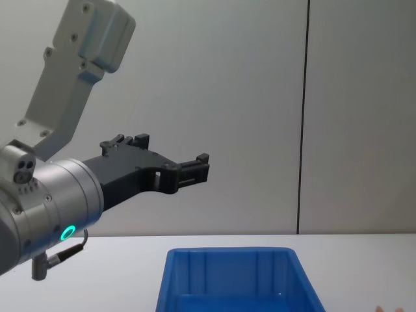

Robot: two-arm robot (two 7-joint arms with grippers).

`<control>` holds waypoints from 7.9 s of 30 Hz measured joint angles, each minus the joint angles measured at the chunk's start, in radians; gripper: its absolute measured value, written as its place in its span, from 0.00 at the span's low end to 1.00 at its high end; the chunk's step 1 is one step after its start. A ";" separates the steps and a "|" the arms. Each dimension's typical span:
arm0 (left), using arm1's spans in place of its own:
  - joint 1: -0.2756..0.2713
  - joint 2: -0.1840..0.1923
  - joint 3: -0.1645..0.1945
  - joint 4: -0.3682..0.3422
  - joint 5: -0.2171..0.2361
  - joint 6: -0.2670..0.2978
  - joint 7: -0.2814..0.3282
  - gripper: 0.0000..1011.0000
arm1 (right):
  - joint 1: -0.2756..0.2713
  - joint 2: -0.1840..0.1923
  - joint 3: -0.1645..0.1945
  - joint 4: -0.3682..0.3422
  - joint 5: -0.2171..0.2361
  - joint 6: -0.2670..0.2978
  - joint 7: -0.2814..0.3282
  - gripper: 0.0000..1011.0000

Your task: Pick up the two dolls from the table and place them into the box.

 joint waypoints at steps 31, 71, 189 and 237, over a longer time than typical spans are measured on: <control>0.000 0.000 0.000 0.000 0.000 0.000 0.000 0.99 | 0.060 -0.046 -0.020 0.079 -0.041 0.031 -0.020 0.41; 0.000 0.000 0.000 0.000 0.000 0.000 0.000 0.99 | 0.142 -0.071 -0.029 -0.045 -0.133 -0.132 0.080 0.28; 0.000 0.000 0.000 0.000 0.000 0.000 0.000 0.99 | 0.061 -0.067 -0.070 0.008 0.006 0.109 0.029 0.76; 0.000 0.000 0.000 0.000 0.000 0.000 0.000 0.99 | 0.171 -0.105 -0.075 -0.054 -0.049 -0.012 0.140 0.37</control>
